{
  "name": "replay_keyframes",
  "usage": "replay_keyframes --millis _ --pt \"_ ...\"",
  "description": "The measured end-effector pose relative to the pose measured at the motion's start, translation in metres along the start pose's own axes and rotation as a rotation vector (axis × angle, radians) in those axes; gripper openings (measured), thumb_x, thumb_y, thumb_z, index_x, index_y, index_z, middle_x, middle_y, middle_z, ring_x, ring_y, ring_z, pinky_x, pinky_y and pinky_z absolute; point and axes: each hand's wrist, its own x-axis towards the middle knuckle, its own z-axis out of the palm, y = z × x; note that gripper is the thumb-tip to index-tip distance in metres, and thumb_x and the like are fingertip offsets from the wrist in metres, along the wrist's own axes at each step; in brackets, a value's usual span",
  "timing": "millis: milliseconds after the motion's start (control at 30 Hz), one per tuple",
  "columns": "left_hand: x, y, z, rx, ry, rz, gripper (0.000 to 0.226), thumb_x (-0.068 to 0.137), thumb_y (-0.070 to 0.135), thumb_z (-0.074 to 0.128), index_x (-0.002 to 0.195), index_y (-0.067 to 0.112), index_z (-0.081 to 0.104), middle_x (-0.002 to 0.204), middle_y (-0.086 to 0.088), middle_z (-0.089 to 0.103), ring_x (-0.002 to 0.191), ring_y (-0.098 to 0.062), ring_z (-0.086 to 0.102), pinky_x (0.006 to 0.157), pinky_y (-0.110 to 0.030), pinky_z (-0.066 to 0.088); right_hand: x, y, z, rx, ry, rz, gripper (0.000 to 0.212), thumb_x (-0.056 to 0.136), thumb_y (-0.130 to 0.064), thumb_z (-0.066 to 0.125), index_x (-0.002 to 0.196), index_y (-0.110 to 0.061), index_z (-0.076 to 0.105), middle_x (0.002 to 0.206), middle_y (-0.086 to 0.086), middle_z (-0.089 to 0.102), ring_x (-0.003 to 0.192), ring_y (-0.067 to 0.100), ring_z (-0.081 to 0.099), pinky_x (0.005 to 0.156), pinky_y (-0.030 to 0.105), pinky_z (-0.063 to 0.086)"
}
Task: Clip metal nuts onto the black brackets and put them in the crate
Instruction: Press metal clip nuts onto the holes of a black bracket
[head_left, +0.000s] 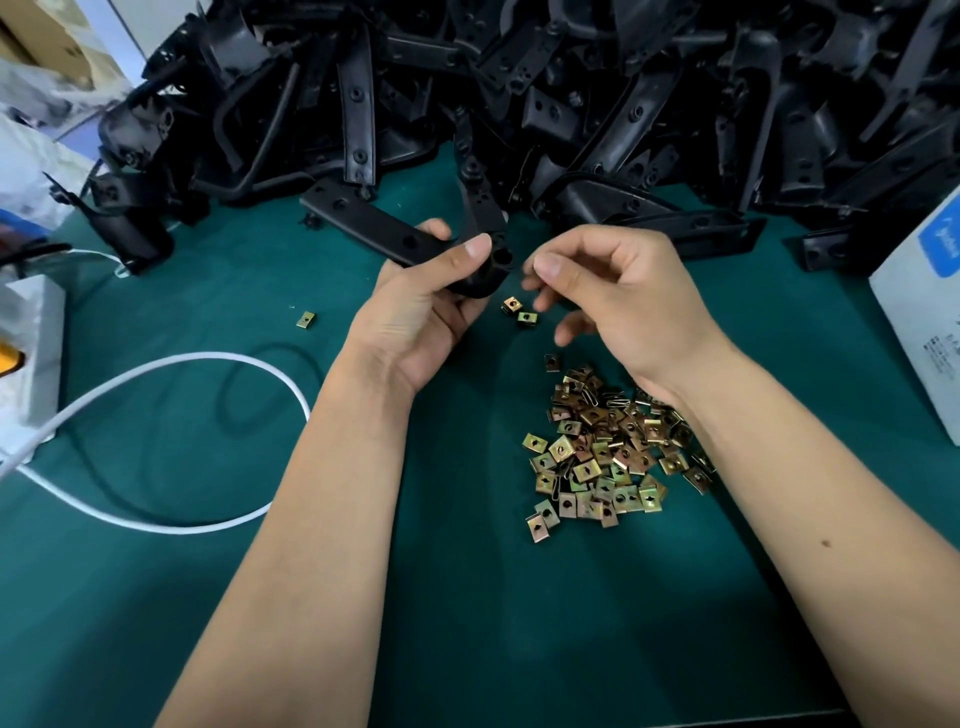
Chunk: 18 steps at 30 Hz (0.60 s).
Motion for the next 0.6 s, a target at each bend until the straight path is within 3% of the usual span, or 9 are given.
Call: replay_keyframes --millis 233,367,600 --pt "-0.002 0.001 0.000 0.053 -0.059 -0.024 0.031 0.085 0.003 0.073 0.093 0.026 0.053 0.103 -0.001 0.078 0.085 -0.014 0.075 0.073 -0.027 0.059 0.000 0.006 0.012 0.144 0.097 0.087 0.016 0.096 0.000 0.068 0.112 0.000 0.065 0.075 0.011 0.075 0.062 0.018 0.067 0.055 0.024 0.055" --pt "-0.003 0.001 0.000 0.071 -0.072 -0.034 0.032 0.083 0.002 0.073 0.094 0.025 0.054 0.104 -0.003 0.077 0.087 -0.018 0.075 0.080 -0.029 0.059 0.000 0.008 0.012 0.163 0.101 0.099 0.007 0.094 0.003 0.069 0.099 -0.001 0.072 0.076 0.012 0.073 0.064 0.017 0.068 0.060 0.024 0.057" --pt "-0.004 0.003 0.000 0.091 -0.123 -0.062 0.029 0.083 0.002 0.070 0.095 0.023 0.054 0.094 0.000 0.078 0.084 -0.016 0.075 0.073 -0.028 0.059 0.001 0.002 0.008 0.164 0.083 0.100 0.024 0.100 0.003 0.059 0.098 -0.013 0.077 0.086 0.006 0.073 0.074 0.012 0.067 0.062 0.023 0.057"
